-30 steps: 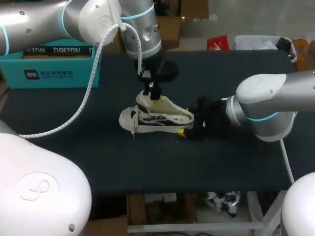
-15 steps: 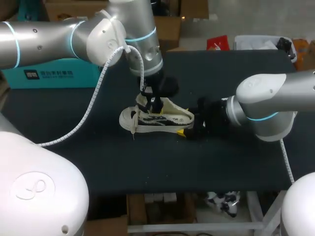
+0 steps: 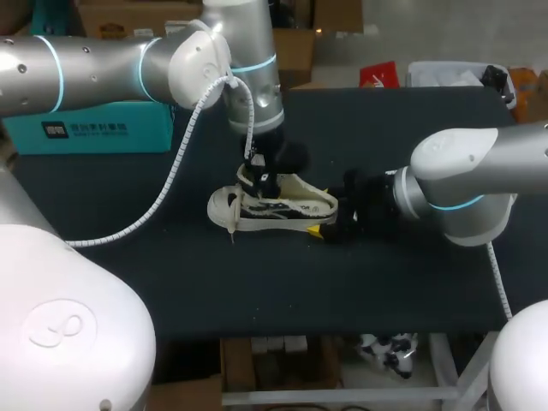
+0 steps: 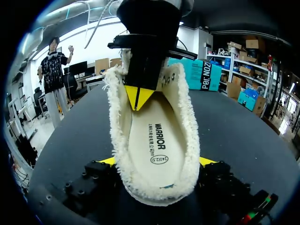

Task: Open the shoe tongue, take the insole out of the shoe, put the insole back into the shoe, and pack the shoe into the shoebox

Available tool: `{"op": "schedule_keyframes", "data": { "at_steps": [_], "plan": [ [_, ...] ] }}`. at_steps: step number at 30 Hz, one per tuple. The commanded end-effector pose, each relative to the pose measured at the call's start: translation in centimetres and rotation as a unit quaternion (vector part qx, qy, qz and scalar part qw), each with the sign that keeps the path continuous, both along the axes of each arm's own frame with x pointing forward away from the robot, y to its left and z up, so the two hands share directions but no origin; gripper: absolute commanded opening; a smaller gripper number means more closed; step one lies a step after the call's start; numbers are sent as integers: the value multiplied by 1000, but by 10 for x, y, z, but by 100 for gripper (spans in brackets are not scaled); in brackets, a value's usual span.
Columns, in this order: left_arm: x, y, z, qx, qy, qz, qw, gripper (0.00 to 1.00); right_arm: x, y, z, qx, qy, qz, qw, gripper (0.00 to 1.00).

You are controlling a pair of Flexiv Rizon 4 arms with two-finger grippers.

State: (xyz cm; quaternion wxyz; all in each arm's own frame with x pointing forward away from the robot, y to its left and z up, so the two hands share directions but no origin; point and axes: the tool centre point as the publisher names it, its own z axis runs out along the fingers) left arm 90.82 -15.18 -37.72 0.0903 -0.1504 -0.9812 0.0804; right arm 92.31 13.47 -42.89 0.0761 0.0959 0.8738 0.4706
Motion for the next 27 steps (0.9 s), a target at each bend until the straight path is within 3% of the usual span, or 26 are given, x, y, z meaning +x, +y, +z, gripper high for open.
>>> {"op": "schedule_keyframes", "data": {
  "at_steps": [1, 9, 15, 24, 25, 27],
  "plan": [
    [-6, -4, -5, 3, 0, 0, 1000, 0, 1, -1, -6, 2, 0, 1, 1000, 0],
    [-11, -3, -14, 13, -32, 23, 999, 0, 1, -1, -6, 2, 0, 1, 1000, 0],
    [-8, 1, -29, 22, -35, 31, 999, 0, 1, -1, -6, 2, 0, 1, 1000, 0],
    [-7, 5, -36, 9, -56, 28, 998, 0, 1, -1, -6, 2, 0, 1, 1000, 0],
    [-7, 5, -37, 9, -57, 27, 998, 8, 1, -1, -6, 2, 0, 1, 1000, 0],
    [-6, 4, -38, 8, -59, 27, 998, 13, 1, -1, -6, 2, 0, 1, 1000, 0]
  ]
}}
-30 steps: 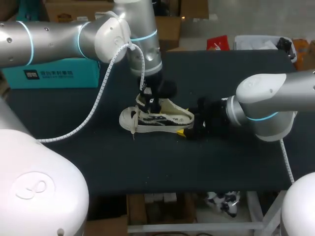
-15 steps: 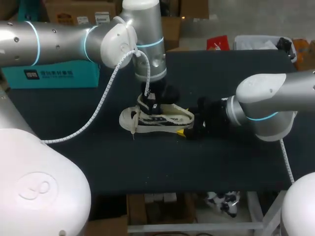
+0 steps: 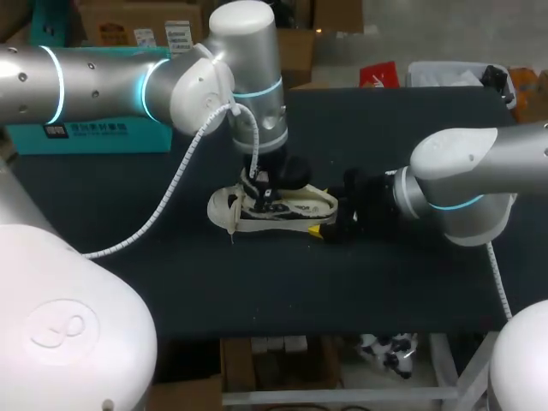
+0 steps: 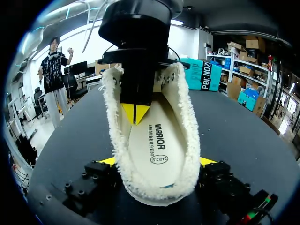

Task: Open the shoe tongue, take the insole out of the shoe, put the insole back into the shoe, and pack the shoe into the shoebox

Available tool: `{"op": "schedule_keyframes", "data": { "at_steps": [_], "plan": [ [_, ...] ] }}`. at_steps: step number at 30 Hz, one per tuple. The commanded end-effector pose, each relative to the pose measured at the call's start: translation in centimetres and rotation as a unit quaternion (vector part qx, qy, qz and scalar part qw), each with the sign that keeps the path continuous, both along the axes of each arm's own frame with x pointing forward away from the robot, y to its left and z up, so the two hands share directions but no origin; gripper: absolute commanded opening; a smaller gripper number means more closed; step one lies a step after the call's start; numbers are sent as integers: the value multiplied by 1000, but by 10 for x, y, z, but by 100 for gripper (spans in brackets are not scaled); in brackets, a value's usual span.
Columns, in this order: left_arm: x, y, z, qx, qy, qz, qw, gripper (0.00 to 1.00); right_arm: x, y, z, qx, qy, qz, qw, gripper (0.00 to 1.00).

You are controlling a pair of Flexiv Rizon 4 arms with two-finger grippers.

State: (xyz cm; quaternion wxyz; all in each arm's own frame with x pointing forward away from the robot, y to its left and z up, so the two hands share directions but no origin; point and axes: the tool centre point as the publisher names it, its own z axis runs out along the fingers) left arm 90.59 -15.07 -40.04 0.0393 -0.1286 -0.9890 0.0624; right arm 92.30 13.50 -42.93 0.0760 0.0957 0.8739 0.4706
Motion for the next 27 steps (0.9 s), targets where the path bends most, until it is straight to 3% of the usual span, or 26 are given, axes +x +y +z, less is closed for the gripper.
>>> {"op": "schedule_keyframes", "data": {
  "at_steps": [1, 8, 12, 21, 27],
  "plan": [
    [-4, 3, -15, -4, -10, 1, 1000, 17, 1, -1, -5, 2, 0, 1, 1000, 0],
    [-6, -4, -12, 3, -27, 0, 1000, 32, 1, -1, -5, 2, 0, 1, 1000, 0],
    [-4, -7, -14, 2, -33, 0, 999, 32, 1, -1, -5, 2, 0, 1, 1000, 0],
    [9, -8, -46, 0, -58, 11, 998, 35, 1, -1, -5, 2, 0, 1, 1000, 0],
    [18, -8, -67, -9, -110, 16, 994, 32, 1, -1, -5, 2, 0, 1, 1000, 0]
  ]
}}
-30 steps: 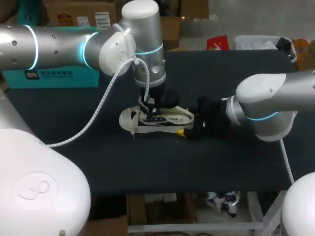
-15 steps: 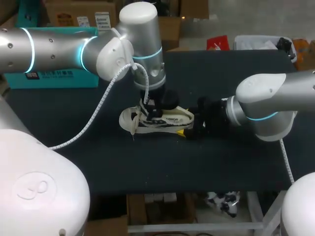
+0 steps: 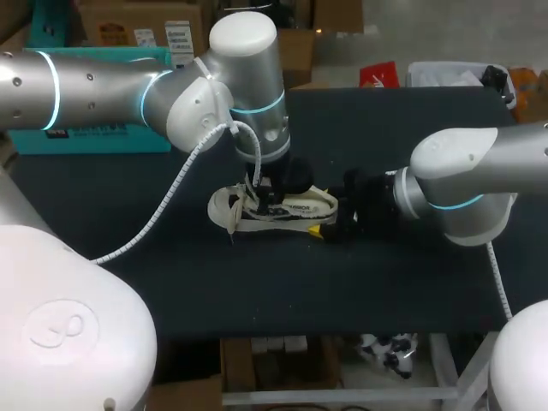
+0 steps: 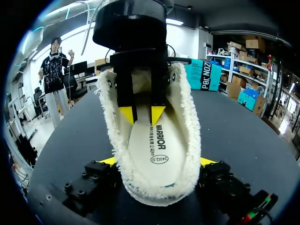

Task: Open the shoe tongue, take the insole out of the shoe, put the insole back into the shoe, and pack the shoe into the shoebox

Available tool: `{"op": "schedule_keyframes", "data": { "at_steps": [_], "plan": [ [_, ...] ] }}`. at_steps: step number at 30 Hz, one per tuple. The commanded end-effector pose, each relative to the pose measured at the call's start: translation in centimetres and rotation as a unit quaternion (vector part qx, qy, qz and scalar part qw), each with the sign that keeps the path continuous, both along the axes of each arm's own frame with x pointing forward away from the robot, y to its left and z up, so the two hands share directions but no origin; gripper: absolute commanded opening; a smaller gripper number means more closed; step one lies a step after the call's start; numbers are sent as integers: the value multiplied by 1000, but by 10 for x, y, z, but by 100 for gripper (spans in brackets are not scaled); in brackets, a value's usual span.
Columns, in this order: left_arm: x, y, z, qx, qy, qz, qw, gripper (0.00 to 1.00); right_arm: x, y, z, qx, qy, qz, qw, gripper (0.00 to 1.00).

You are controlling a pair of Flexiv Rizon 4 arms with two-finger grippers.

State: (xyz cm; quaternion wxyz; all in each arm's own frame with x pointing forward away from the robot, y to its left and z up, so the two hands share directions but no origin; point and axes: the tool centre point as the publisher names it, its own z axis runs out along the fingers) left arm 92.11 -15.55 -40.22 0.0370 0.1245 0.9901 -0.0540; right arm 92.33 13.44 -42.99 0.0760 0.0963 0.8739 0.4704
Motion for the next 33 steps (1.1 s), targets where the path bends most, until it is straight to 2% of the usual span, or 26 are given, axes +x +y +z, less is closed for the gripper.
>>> {"op": "schedule_keyframes", "data": {
  "at_steps": [1, 11, 20, 22, 24, 26, 33],
  "plan": [
    [5, -4, -68, -8, -43, 8, 999, 31, 0, -1, -5, 2, -1, 1, 1000, 0],
    [36, -12, -88, -13, -90, 10, 996, 36, 0, -1, -5, 2, -1, 1, 1000, 0],
    [60, -27, -93, -11, -107, 6, 994, 35, 0, -1, -5, 2, -1, 1, 1000, 0],
    [66, -31, -95, -8, -109, 7, 994, 32, 0, -1, -5, 2, -1, 1, 1000, 0],
    [70, -33, -95, -9, -108, 6, 994, 20, 0, -1, -5, 2, -1, 1, 1000, 0],
    [72, -35, -92, -13, -104, 6, 994, 0, 0, -1, -5, 2, -1, 1, 1000, 0],
    [65, -35, -67, -29, -102, -3, 994, 0, 0, -1, -5, 2, -1, 1, 1000, 0]
  ]
}}
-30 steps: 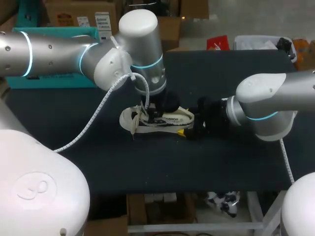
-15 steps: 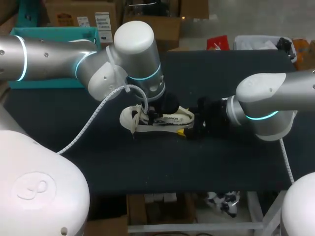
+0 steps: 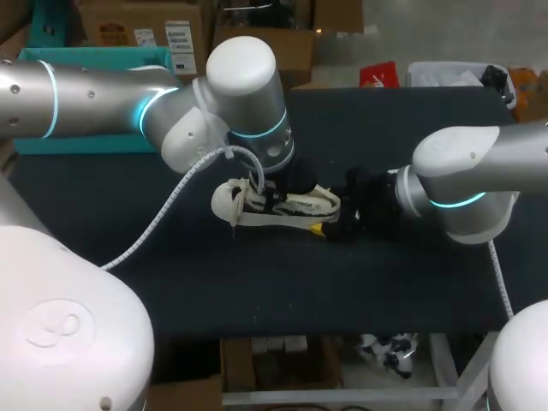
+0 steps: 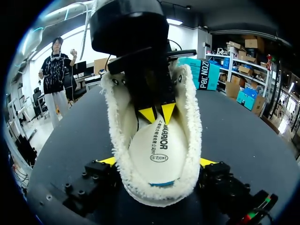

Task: Open the shoe tongue, take the insole out of the shoe, put the insole back into the shoe, and pack the shoe into the shoebox

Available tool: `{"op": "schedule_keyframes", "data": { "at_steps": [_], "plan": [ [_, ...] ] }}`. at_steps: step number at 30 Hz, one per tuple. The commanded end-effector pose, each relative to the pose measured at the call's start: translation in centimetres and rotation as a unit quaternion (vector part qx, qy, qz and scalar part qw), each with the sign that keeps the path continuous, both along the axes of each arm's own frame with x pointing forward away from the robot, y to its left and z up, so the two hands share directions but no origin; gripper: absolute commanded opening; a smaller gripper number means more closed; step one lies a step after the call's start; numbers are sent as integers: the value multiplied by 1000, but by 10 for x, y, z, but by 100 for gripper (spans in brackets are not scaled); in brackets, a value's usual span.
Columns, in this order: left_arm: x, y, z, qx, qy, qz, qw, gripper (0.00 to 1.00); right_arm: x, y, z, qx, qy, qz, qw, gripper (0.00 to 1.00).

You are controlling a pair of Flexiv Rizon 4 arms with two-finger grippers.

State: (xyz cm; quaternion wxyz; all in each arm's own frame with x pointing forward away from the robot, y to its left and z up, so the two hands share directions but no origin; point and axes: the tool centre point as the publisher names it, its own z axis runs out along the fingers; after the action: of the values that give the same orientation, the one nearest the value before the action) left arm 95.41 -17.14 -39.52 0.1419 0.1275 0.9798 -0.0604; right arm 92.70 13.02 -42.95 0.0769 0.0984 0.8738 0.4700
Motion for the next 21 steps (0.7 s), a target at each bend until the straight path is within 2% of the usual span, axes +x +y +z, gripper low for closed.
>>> {"op": "schedule_keyframes", "data": {
  "at_steps": [1, 4, 6, 10, 15, 21],
  "plan": [
    [29, -20, -69, -12, 0, -7, 1000, 0, -3, 3, -5, 2, -1, 4, 1000, 0],
    [19, -20, -50, -28, 5, -20, 999, 0, -3, 3, -5, 2, -1, 4, 1000, 0],
    [12, -22, -38, -34, -3, -23, 999, 0, -3, 3, -5, 2, -1, 4, 1000, 0],
    [1, -21, -14, -65, 17, -41, 997, 0, -3, 3, -5, 2, -1, 4, 1000, 0],
    [-6, -20, 9, -83, 27, -46, 995, 0, -3, 3, -5, 2, -1, 4, 1000, 0],
    [-10, -19, 27, -95, 40, -51, 993, 0, -3, 3, -5, 2, -1, 4, 1000, 0]
  ]
}}
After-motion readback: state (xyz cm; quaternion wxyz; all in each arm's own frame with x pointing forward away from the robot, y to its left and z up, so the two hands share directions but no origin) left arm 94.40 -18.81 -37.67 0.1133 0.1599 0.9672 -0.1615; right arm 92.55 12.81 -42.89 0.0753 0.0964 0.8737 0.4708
